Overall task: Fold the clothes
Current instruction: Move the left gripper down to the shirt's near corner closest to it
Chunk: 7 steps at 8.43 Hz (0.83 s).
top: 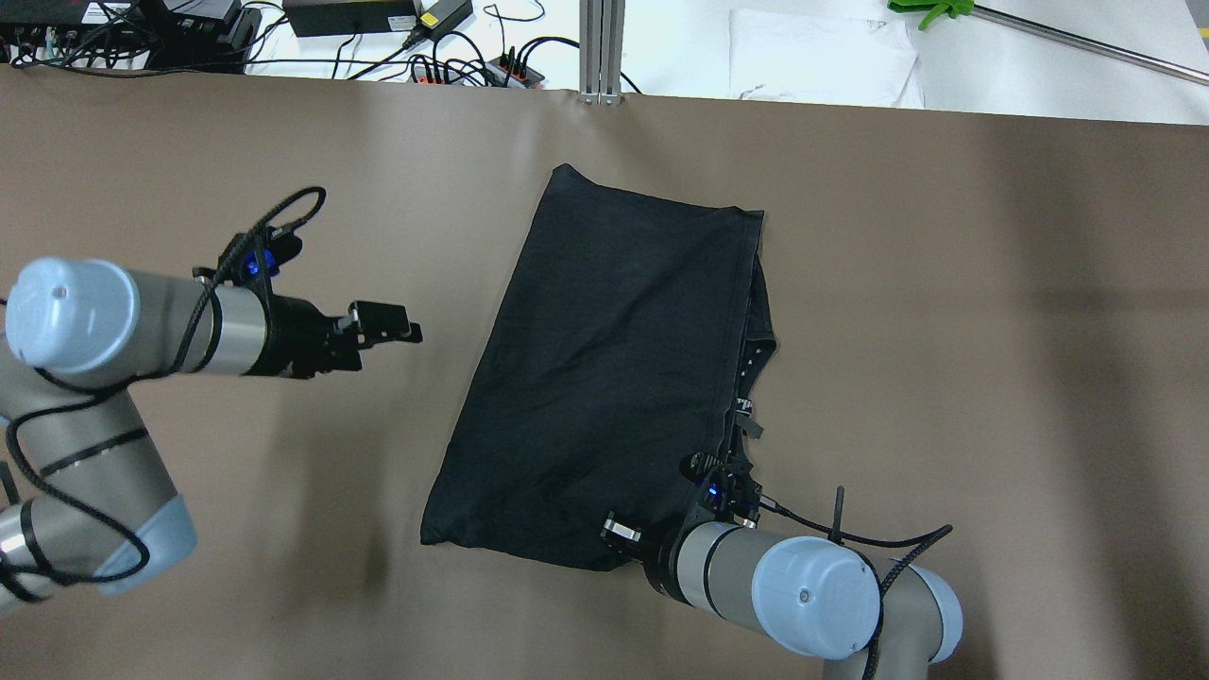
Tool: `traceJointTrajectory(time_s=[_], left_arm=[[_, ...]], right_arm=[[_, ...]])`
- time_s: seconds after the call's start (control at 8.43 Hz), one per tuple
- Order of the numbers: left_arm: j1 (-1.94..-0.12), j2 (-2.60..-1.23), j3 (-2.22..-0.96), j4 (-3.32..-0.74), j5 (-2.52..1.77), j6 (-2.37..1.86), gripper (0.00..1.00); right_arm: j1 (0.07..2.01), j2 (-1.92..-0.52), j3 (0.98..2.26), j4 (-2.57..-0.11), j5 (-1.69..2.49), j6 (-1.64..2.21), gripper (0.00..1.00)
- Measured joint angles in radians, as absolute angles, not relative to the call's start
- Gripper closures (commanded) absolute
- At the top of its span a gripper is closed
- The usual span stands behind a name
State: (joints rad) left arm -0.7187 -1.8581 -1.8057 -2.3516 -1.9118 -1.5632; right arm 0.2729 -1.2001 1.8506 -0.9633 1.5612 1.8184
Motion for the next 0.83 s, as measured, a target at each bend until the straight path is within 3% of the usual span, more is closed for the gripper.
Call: traceJointTrajectory(time_s=[0.36,0.83], left_arm=[[-0.492,-1.796,-1.844,-2.457,-1.701,-1.679,0.0],[-0.346,-1.804,-1.739,-2.552,-1.536,-1.703,0.0]], right_arm=[[0.273,-1.198,1.85,-0.964,1.562,1.814,1.0],[0.273,-1.201,1.85,-0.965,1.558,1.813,1.0]])
